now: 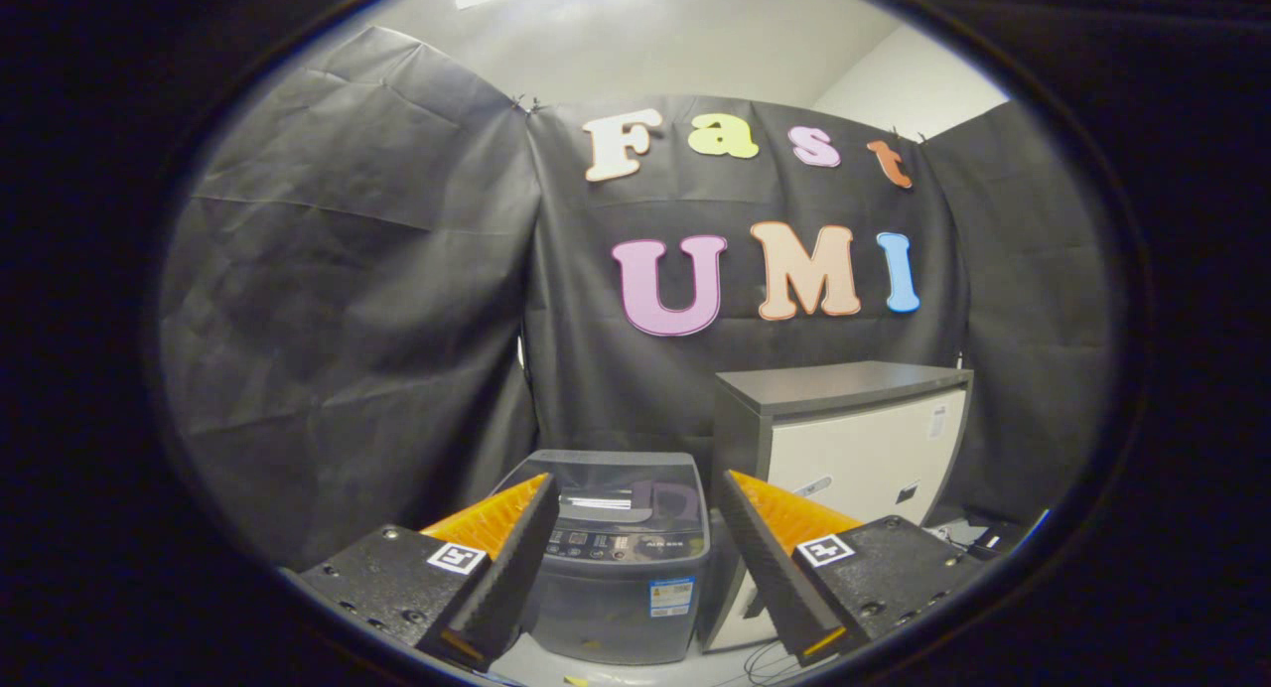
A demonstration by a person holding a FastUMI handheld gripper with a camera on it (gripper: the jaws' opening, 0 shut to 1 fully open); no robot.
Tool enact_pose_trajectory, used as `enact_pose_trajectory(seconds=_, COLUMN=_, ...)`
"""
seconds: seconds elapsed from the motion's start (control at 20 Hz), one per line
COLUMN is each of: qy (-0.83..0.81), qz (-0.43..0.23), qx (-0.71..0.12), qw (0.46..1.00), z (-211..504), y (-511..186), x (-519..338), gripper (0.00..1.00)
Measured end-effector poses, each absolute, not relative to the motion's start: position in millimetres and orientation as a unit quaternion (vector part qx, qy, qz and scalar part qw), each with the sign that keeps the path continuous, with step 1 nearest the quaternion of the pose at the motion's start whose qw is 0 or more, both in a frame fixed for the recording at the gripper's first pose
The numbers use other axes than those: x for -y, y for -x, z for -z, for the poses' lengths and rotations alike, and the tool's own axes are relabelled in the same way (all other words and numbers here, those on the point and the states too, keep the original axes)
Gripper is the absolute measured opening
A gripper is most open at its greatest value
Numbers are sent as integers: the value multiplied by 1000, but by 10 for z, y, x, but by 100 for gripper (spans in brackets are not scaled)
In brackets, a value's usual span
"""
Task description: Put the clothes into the washing machine and then close the washing machine lid.
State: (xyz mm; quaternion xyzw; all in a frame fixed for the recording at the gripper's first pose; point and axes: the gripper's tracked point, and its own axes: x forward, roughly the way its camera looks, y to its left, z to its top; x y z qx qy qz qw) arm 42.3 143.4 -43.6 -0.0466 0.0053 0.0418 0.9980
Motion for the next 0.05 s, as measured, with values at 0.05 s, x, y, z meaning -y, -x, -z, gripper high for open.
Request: enact_pose_trajectory(seconds=0.05, qy=47, qz=-43, qx=-5, qw=998, z=430, y=-409, x=-1432, gripper=98)
